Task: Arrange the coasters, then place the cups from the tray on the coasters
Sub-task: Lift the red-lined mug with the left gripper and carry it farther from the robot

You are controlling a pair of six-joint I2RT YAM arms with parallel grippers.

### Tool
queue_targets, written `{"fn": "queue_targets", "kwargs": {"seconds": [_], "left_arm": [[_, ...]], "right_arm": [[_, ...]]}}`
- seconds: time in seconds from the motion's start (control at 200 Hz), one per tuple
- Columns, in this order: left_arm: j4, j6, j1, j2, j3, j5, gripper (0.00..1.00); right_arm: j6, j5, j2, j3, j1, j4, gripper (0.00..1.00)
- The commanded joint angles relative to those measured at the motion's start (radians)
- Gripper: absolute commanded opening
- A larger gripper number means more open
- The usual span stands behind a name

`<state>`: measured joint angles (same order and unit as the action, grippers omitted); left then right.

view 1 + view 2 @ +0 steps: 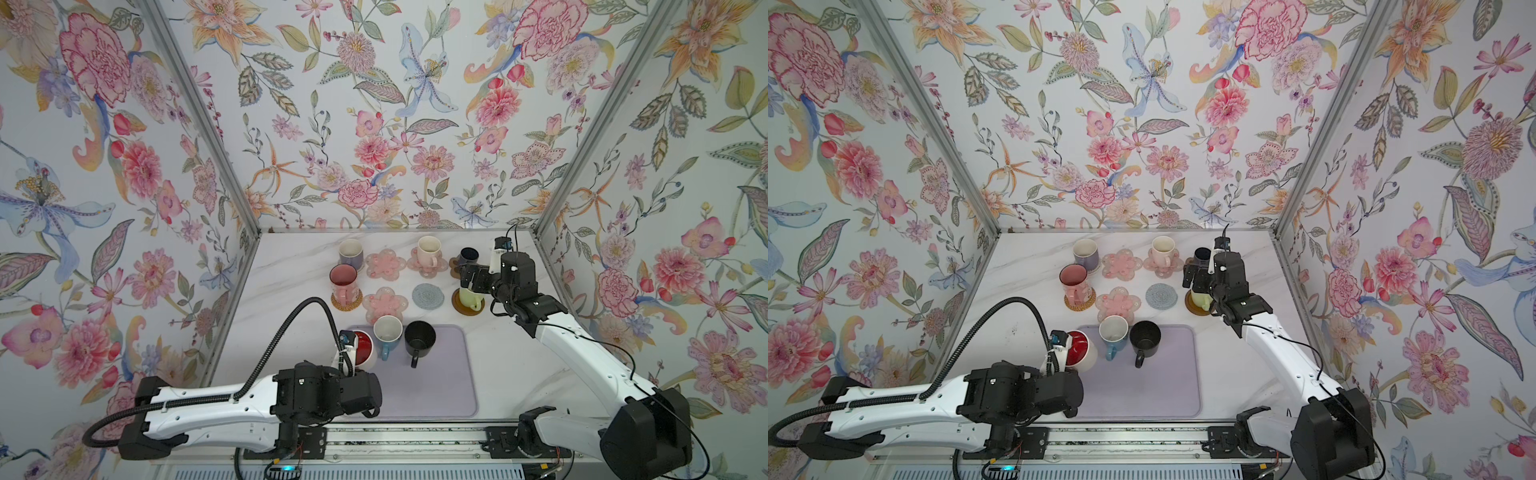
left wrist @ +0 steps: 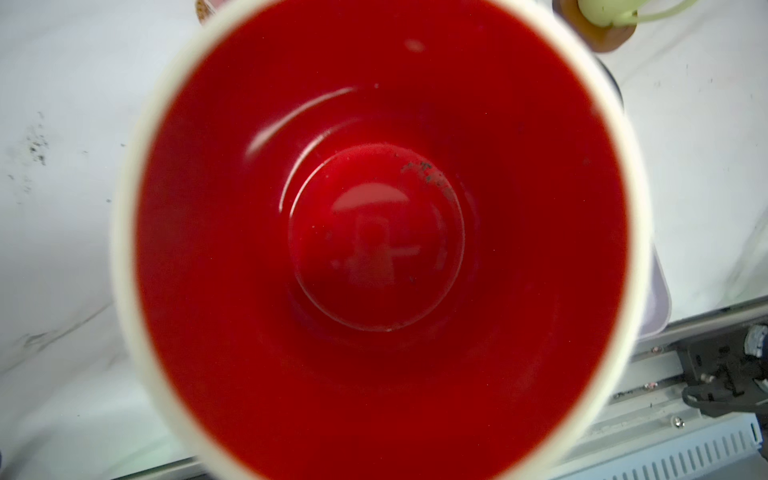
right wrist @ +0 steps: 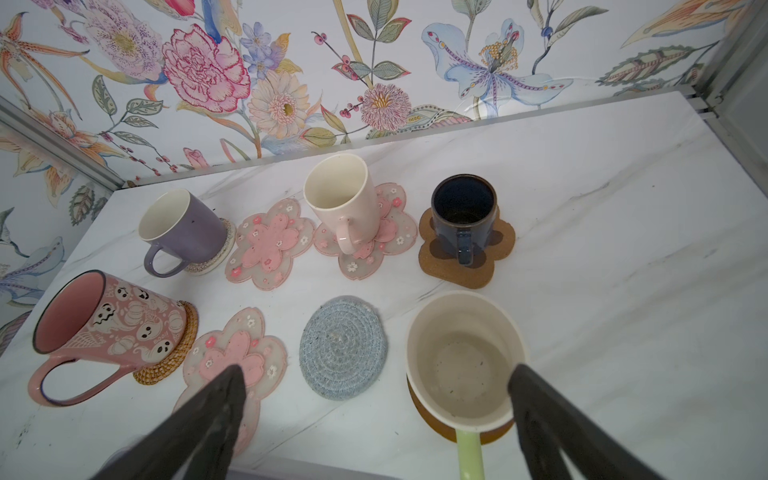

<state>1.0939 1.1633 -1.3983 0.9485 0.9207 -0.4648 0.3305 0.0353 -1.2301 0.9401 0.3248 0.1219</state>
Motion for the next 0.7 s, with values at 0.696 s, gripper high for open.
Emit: {"fn": "queue_targets", "kwargs": {"seconds": [0.696], "left_arm": [[-0.414,-0.769,0.639,0.428,0.432,0.23,0.0]], "right_arm": [[0.019,-0.029,0.056,-0.02,-0.008,0.015,0.99]]}}
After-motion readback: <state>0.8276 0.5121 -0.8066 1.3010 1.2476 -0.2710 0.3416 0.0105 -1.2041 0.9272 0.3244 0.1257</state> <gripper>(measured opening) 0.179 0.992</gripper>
